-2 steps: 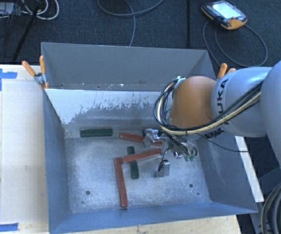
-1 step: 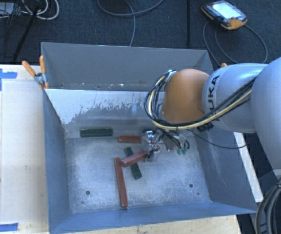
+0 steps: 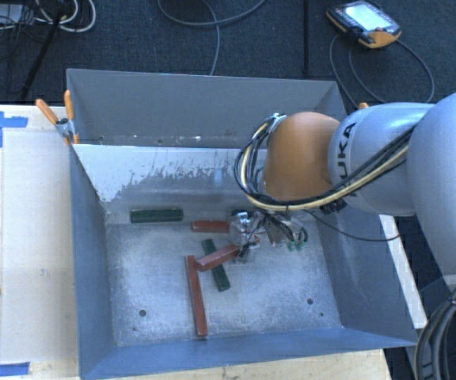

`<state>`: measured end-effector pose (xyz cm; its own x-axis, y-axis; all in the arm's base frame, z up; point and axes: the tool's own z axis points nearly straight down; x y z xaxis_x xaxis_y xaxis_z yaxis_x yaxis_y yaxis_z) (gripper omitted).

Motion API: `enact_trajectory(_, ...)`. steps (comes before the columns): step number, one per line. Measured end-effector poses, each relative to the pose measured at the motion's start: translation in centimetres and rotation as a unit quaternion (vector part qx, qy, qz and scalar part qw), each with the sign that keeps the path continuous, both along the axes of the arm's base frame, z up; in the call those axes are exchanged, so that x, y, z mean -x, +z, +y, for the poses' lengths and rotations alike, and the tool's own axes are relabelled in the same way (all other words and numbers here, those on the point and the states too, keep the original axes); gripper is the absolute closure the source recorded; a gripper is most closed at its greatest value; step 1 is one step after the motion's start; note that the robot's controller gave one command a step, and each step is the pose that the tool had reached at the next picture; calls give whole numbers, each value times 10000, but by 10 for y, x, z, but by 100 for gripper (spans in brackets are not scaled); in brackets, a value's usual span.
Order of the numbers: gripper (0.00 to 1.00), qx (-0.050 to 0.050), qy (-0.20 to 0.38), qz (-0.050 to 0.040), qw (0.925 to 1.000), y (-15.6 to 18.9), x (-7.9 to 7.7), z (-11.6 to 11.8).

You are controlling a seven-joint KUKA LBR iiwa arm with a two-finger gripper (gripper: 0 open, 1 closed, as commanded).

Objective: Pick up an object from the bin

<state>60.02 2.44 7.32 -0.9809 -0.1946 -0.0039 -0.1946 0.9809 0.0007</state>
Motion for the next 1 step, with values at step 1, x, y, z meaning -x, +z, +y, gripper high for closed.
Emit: enact_trajectory(1,100,0,-1,6,10000,1,0,0)
